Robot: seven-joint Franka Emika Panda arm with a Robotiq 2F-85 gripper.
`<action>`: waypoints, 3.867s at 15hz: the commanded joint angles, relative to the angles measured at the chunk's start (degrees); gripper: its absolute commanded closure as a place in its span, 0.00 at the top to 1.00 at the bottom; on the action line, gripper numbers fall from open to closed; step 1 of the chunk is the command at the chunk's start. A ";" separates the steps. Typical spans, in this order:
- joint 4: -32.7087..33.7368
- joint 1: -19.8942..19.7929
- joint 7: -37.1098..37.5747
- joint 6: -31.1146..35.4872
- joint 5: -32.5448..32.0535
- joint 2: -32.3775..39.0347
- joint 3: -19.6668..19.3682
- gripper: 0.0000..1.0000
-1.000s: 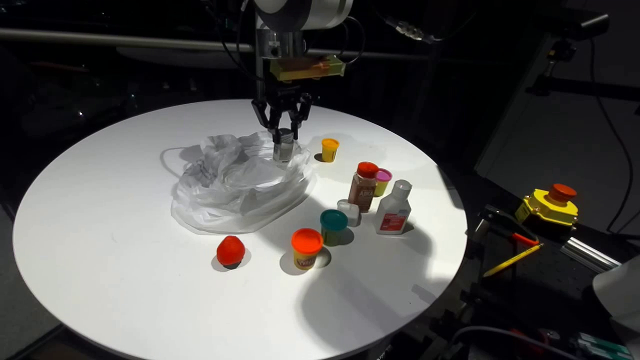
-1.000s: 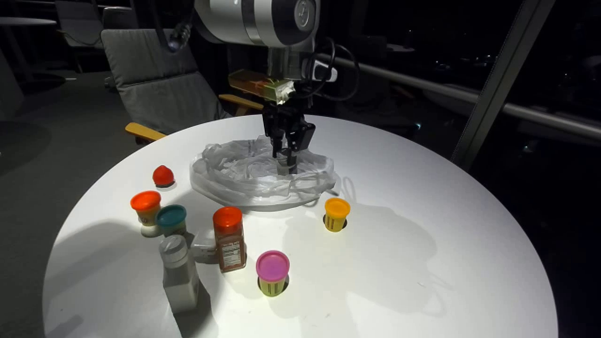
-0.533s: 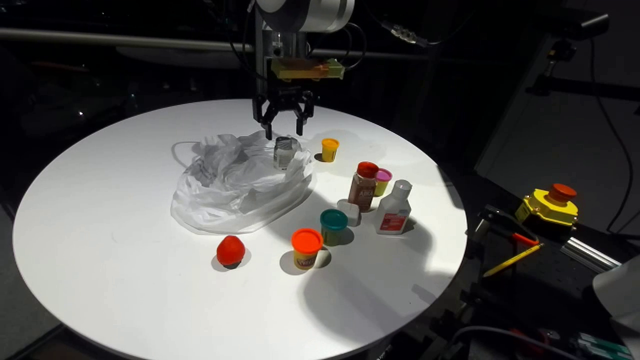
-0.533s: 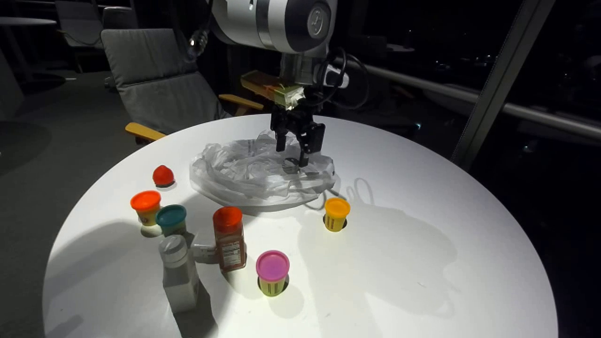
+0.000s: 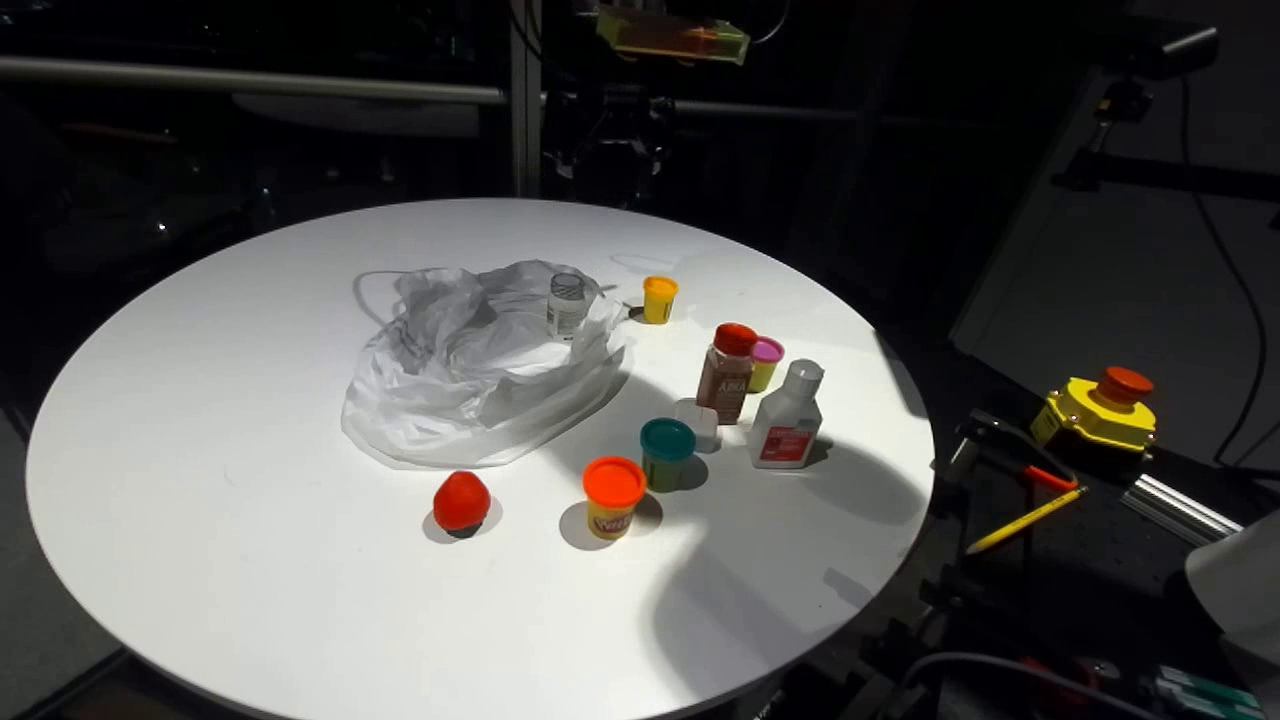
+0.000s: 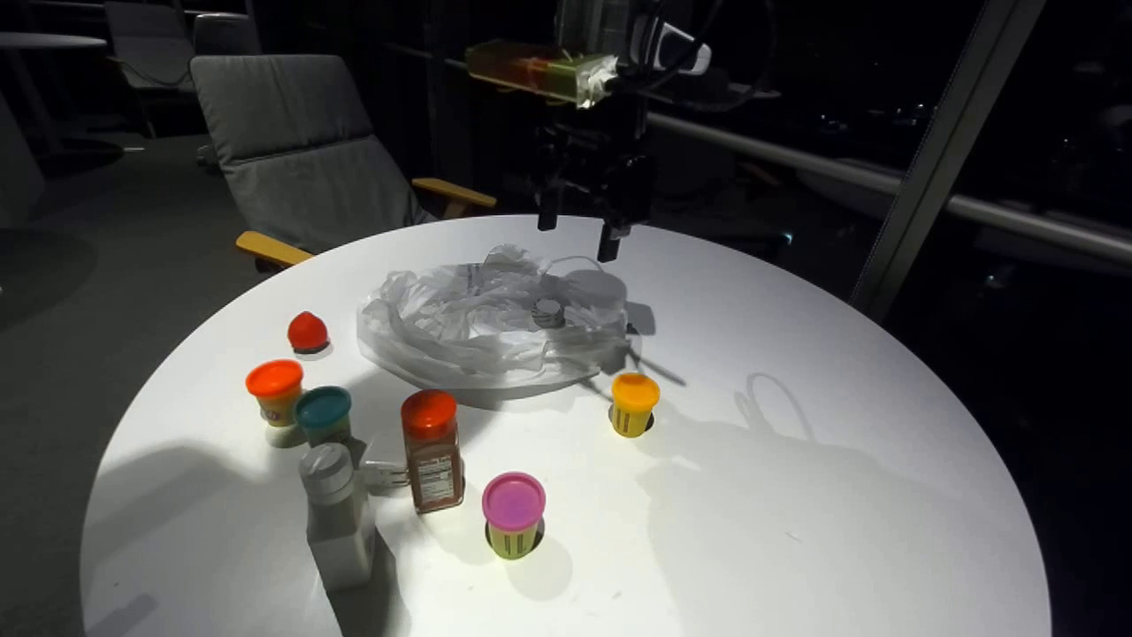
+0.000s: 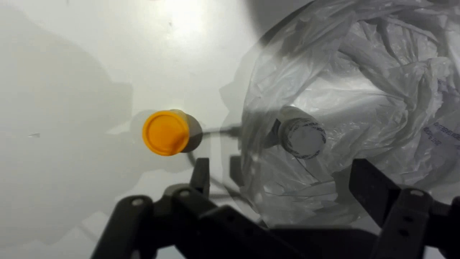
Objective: Pick up the bottles and small containers from the table and put them in the plastic bag.
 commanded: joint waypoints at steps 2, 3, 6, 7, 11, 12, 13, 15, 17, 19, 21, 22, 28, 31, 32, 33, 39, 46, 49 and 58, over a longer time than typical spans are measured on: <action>-5.33 -3.32 -1.97 0.91 1.07 -2.27 -0.76 1.00; -5.49 -4.18 -2.64 1.97 1.62 -1.32 -0.66 1.00; -5.88 -6.62 -5.22 5.72 4.11 1.36 0.03 1.00; -5.90 -7.16 -5.74 7.41 4.92 2.19 0.19 1.00; -5.30 -9.54 -8.21 12.38 9.47 5.43 1.39 1.00; -5.41 -9.53 -8.13 13.48 9.48 6.03 1.16 1.00; -4.98 -9.70 -8.08 14.29 9.46 6.94 0.98 1.00; -4.91 -9.78 -7.67 15.53 9.03 8.02 0.69 1.00; -4.67 -9.77 -7.46 15.91 8.59 9.02 0.52 1.00; -4.46 -9.82 -7.45 16.04 8.61 9.78 0.59 1.00; -3.88 -9.65 -7.11 16.17 8.28 10.63 0.26 1.00; -3.59 -9.74 -7.11 16.23 8.35 11.02 0.27 1.00; -2.96 -9.61 -7.08 16.33 7.92 11.38 -0.26 0.56; -3.35 -9.51 -6.80 16.08 7.68 10.68 -0.66 0.33; -4.52 -8.95 -6.01 16.46 7.03 9.34 -1.51 0.28; -5.53 -9.30 -6.14 16.36 7.54 7.80 -1.33 0.28; -9.90 -5.73 -3.55 8.57 4.46 -5.67 -2.09 0.28; -6.59 2.52 -1.43 1.10 1.47 -7.01 3.76 0.28; -5.70 5.53 -0.77 4.20 -0.90 -2.38 4.83 0.28; -2.29 5.91 -1.80 15.05 -0.20 10.52 4.91 0.28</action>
